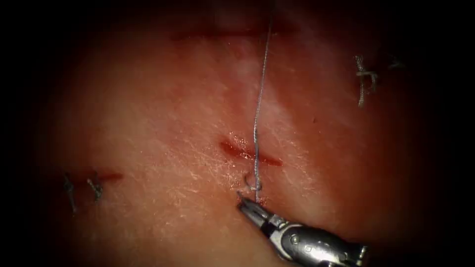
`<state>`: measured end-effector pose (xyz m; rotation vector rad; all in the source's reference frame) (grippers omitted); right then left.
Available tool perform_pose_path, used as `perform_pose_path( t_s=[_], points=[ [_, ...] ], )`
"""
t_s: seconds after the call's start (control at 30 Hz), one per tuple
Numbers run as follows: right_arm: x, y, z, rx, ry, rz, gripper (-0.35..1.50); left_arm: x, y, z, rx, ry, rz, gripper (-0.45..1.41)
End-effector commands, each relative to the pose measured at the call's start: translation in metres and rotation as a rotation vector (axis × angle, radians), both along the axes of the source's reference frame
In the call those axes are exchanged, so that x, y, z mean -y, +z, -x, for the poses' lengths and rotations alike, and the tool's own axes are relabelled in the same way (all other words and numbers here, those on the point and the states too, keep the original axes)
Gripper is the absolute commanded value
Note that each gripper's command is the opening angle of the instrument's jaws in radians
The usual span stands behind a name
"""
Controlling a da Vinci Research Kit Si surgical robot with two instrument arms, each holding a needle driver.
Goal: Wound Closure
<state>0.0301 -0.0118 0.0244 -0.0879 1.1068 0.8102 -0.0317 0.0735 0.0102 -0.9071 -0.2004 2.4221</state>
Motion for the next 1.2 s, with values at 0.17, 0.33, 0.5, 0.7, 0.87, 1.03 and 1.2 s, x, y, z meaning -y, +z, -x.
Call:
perform_pose_path(
  t_s=[0.17, 0.33, 0.5, 0.7, 0.87, 1.03, 1.2],
  points=[
    [0.0016, 0.0005, -0.0013, -0.01, -0.04, -0.01, -0.35, -0.0022, 0.0005, 0.0012, -0.017, -0.006, 0.022, -0.45],
    [0.0036, 0.0004, -0.0017, -0.006, -0.088, -0.023, -0.35, -0.0032, 0.0006, 0.0025, -0.034, 0.004, 0.049, -0.45],
    [0.0052, 0.0006, -0.0019, -0.001, -0.114, -0.03, -0.35, -0.0064, -0.0002, 0.0033, -0.024, -0.021, 0.074, -0.45],
    [0.0059, 0.0006, -0.0022, -0.004, -0.145, -0.037, -0.35, -0.0078, -0.0001, 0.0045, -0.035, -0.031, 0.081, -0.45],
    [0.0075, 0.0005, -0.0028, 0.002, -0.194, -0.045, -0.35, -0.0081, 0.0001, 0.0052, -0.044, -0.033, 0.089, -0.45],
    [0.0087, 0.0006, -0.0035, 0.002, -0.232, -0.048, -0.35, -0.0084, 0.0003, 0.0059, -0.048, -0.037, 0.091, -0.45],
    [0.0088, 0.0008, -0.0035, 0.003, -0.241, -0.051, -0.35, -0.0085, 0.0004, 0.0061, -0.045, -0.037, 0.09, -0.45]
  ],
)
